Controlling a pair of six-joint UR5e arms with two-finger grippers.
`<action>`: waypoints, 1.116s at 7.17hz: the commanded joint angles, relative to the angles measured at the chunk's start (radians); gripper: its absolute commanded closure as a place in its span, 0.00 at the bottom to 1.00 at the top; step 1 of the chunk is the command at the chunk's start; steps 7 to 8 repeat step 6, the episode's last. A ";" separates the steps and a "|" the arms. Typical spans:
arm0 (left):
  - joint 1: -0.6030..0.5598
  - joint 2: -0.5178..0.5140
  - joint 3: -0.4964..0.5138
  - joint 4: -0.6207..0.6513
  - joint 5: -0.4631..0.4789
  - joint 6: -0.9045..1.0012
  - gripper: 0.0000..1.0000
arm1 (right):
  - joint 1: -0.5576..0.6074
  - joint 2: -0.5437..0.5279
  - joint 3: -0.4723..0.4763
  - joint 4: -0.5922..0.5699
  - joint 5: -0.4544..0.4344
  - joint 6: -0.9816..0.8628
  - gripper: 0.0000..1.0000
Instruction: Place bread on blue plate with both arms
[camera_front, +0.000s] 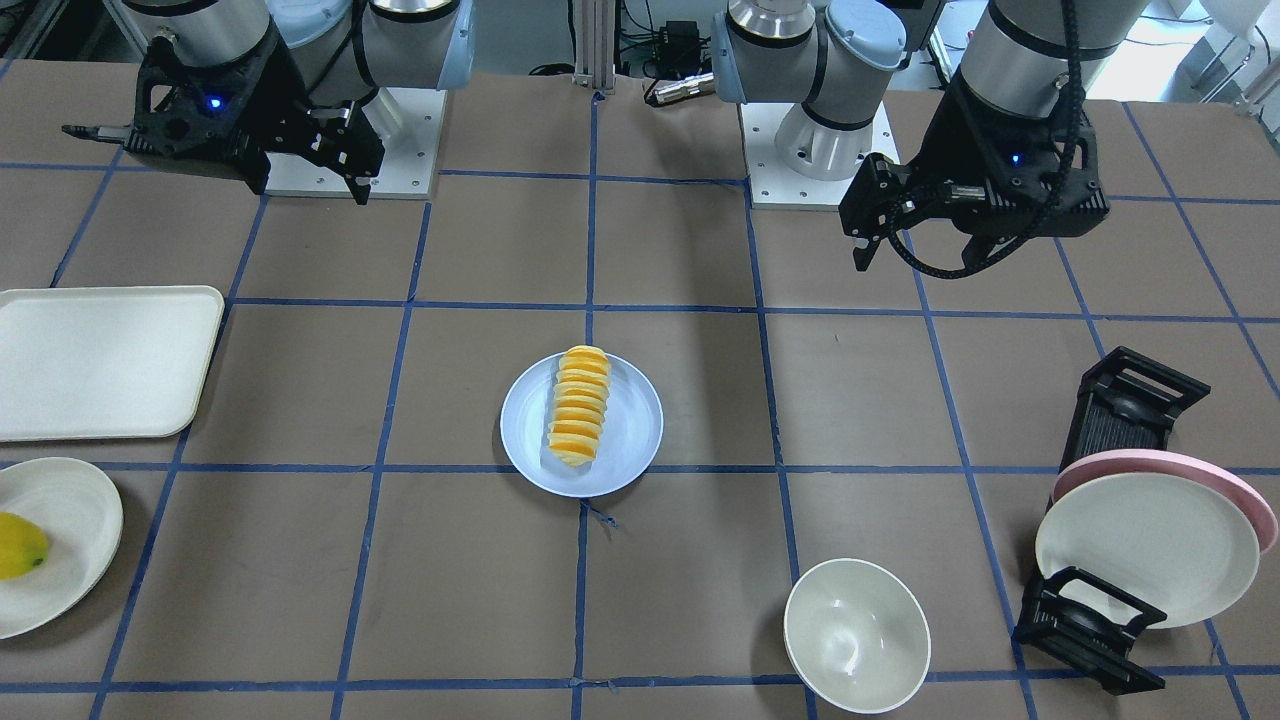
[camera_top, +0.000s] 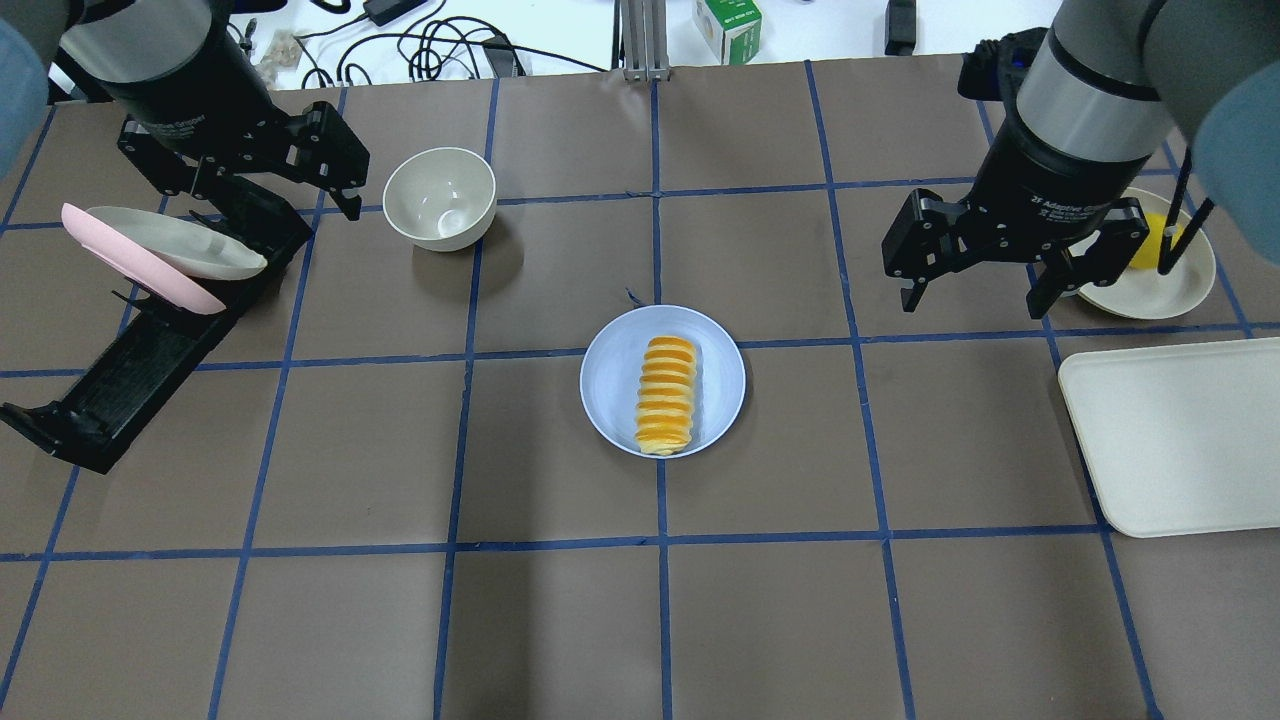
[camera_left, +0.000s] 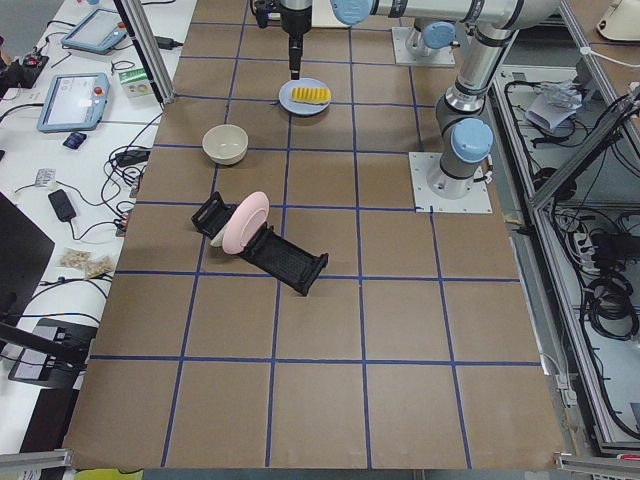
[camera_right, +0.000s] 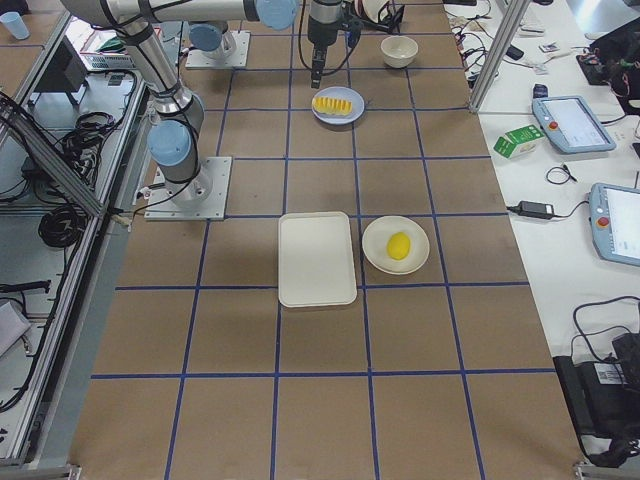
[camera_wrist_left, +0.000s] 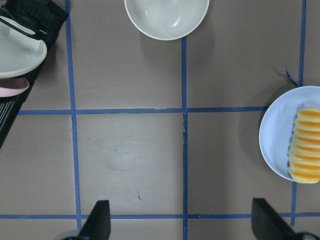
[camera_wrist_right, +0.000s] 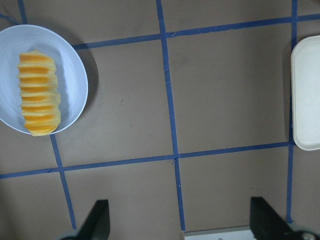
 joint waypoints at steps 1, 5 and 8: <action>-0.001 -0.001 0.000 0.000 -0.002 -0.001 0.00 | 0.001 -0.001 -0.002 0.000 0.000 0.000 0.00; -0.001 0.002 -0.003 -0.001 0.000 -0.001 0.00 | 0.001 -0.001 -0.004 -0.004 0.003 -0.002 0.00; -0.001 0.003 -0.003 0.000 -0.002 -0.001 0.00 | 0.002 -0.001 -0.005 -0.009 0.006 -0.002 0.00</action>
